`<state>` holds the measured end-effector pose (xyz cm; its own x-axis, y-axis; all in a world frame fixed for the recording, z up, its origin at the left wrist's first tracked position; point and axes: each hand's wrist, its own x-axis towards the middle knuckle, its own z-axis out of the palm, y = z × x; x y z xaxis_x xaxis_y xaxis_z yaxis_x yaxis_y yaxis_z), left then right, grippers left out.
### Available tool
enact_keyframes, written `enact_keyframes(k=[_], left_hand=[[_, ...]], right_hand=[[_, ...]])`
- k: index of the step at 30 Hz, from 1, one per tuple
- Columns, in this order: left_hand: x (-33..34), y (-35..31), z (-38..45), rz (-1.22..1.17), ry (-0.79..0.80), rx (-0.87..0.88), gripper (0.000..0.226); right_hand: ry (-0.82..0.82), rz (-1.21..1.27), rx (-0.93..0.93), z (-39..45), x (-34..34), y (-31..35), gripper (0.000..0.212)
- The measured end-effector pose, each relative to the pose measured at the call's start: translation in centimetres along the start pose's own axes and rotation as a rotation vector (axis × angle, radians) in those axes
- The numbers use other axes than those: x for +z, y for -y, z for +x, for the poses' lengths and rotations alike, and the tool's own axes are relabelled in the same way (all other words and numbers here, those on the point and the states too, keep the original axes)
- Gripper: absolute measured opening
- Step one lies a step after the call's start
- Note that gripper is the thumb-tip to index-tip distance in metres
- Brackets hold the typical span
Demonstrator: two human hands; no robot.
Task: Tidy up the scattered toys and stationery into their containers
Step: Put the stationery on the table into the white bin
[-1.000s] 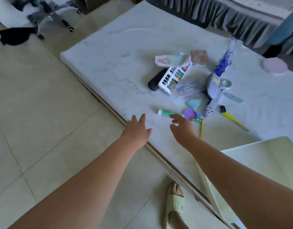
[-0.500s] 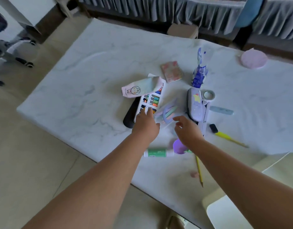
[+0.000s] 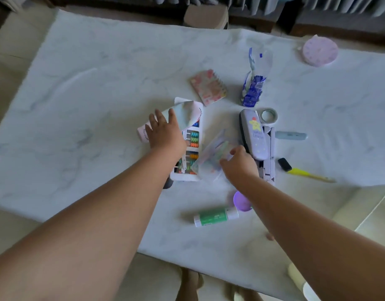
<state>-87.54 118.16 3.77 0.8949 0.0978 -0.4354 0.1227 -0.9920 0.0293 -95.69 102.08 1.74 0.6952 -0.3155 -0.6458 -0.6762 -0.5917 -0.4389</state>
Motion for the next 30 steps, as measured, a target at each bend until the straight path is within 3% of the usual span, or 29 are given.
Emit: enact_keyframes(k=[4,6,10,15,17,19,24,30], left_hand=[[-0.3,1.2,2.5,0.085,0.081,0.065,0.116],[-0.3,1.6,3.6,0.098,0.093,0.09,0.117],[-0.1,1.6,5.1,0.072,0.039,0.174,0.104],[0.2,1.9,4.8,0.027,0.007,0.21,0.096],[0.1,1.8,4.5,-0.017,0.013,0.183,0.093],[-0.1,1.7,4.0,-0.047,0.0,0.151,0.089],[-1.3,1.2,2.2,-0.086,-0.03,0.123,0.078],[-2.6,-2.7,-1.6,-0.16,-0.045,0.16,0.069]], right_hand=[[-0.052,0.061,0.19,0.1,2.3,1.9,0.06],[-0.073,-0.033,0.216,0.5,3.1,2.8,0.065],[-0.118,-0.123,0.349,2.0,4.3,3.8,0.084],[-0.076,-0.037,0.525,3.0,4.3,4.5,0.105],[-0.049,0.032,0.555,3.4,4.1,4.5,0.095],[-0.026,0.166,0.515,3.6,4.0,4.4,0.071],[-0.02,0.384,0.272,2.0,3.9,5.1,0.025],[-0.087,0.424,0.288,-0.8,-0.2,2.7,0.033]])
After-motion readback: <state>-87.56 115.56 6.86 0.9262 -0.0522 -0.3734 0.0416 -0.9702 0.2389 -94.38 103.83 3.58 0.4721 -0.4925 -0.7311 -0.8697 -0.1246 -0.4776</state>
